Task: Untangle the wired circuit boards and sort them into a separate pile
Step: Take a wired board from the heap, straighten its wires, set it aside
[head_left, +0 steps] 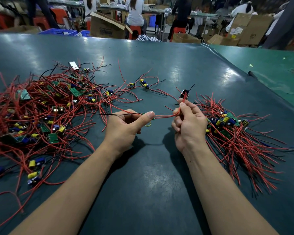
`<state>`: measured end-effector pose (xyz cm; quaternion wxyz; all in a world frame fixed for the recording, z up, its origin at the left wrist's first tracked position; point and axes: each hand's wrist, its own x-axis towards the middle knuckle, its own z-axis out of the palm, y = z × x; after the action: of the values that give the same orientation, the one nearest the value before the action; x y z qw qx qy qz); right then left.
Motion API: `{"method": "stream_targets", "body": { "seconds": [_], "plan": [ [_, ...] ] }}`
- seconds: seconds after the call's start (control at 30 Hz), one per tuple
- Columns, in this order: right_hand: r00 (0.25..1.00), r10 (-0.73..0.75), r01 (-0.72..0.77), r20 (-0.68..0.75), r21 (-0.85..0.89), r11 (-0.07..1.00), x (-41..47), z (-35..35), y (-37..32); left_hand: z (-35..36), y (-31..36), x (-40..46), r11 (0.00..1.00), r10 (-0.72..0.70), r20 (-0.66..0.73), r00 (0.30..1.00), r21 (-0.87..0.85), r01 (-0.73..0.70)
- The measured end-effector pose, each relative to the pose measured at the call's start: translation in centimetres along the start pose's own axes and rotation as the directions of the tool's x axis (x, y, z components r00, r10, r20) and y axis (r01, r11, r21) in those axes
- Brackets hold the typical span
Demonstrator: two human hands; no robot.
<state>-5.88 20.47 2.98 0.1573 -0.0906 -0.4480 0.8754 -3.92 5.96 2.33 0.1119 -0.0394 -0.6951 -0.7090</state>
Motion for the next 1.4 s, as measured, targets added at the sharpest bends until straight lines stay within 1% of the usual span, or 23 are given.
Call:
{"method": "stream_targets", "body": {
  "seconds": [0.1,0.2,0.3,0.4,0.53,0.6,0.73,0.8,0.83,0.87,0.9,0.97,1.03,1.07,1.1,1.13,1.17,1.23,1.4],
  "plan": [
    [1.0,-0.01,0.01,-0.014,-0.01,1.0,0.2,-0.1,0.0,0.0,0.1,-0.1,1.0,-0.005,0.021,1.0,0.014,0.005],
    [1.0,-0.002,0.002,-0.011,0.01,1.0,0.3,-0.2,-0.1,-0.1,0.1,0.0,1.0,-0.024,0.003,1.0,-0.003,0.024],
    [0.997,0.081,-0.081,0.002,0.06,0.995,0.3,-0.2,-0.2,-0.1,0.2,0.1,0.998,-0.047,-0.027,0.999,-0.038,0.046],
    [0.985,0.165,-0.167,0.044,0.059,0.984,0.3,-0.3,-0.6,-0.2,0.0,0.2,0.997,-0.06,-0.041,0.997,-0.059,0.057],
    [0.982,0.182,-0.187,0.054,0.096,0.978,0.4,-0.5,-1.0,-0.3,-0.2,0.4,0.995,-0.07,-0.069,0.995,-0.073,0.065],
    [0.988,0.149,-0.151,0.032,0.096,0.984,0.5,-0.5,-0.9,-0.3,-0.2,0.5,0.995,-0.067,-0.077,0.995,-0.073,0.061],
    [0.999,-0.045,0.042,-0.03,-0.074,0.996,0.6,-0.6,-0.4,-0.2,-0.2,0.4,0.997,-0.055,-0.053,0.997,-0.055,0.052],
    [0.991,-0.123,0.117,-0.044,-0.122,0.986,0.5,-0.7,-0.4,-0.2,-0.2,0.3,0.998,-0.047,-0.034,0.998,-0.038,0.045],
    [0.989,-0.138,0.132,-0.045,-0.123,0.984,0.5,-0.7,-0.4,-0.1,-0.3,0.3,0.998,-0.043,-0.034,0.998,-0.036,0.042],
    [0.991,-0.125,0.12,-0.038,-0.105,0.987,0.4,-0.6,-0.4,-0.1,-0.4,0.4,0.998,-0.043,-0.046,0.998,-0.043,0.041],
    [0.997,-0.075,0.073,-0.021,-0.076,0.994,0.2,-0.4,-0.4,-0.2,-0.5,0.5,0.997,-0.049,-0.07,0.996,-0.061,0.045],
    [0.992,0.12,-0.118,0.046,-0.051,0.992,-0.4,0.0,-0.3,-0.3,-0.7,0.6,0.993,-0.075,-0.125,0.989,-0.102,0.063],
    [0.929,0.347,-0.333,0.129,-0.119,0.936,-1.1,0.3,0.1,-0.4,-0.8,0.8,0.99,-0.089,-0.151,0.984,-0.124,0.071],
    [0.886,0.434,-0.411,0.167,-0.155,0.899,-1.5,0.5,0.2,-0.4,-0.8,0.8,0.989,-0.09,-0.155,0.984,-0.129,0.07],
    [0.85,0.487,-0.455,0.2,-0.188,0.87,-1.8,0.6,0.4,-0.4,-0.9,0.9,0.989,-0.088,-0.156,0.984,-0.131,0.068],
    [0.834,0.503,-0.46,0.227,-0.216,0.861,-1.9,0.6,0.5,-0.4,-1.0,0.9,0.99,-0.085,-0.154,0.984,-0.128,0.065],
    [0.837,0.489,-0.441,0.246,-0.224,0.869,-1.9,0.7,0.6,-0.4,-1.0,0.9,0.991,-0.079,-0.145,0.986,-0.12,0.062],
    [0.872,0.423,-0.386,0.245,-0.187,0.903,-1.9,0.8,0.7,-0.3,-1.0,0.8,0.993,-0.07,-0.118,0.99,-0.103,0.058],
    [0.951,0.286,-0.268,0.119,-0.144,0.953,-1.4,0.8,1.1,-0.1,-1.0,0.9,0.996,-0.056,-0.116,0.992,-0.073,0.048]
  ]
}}
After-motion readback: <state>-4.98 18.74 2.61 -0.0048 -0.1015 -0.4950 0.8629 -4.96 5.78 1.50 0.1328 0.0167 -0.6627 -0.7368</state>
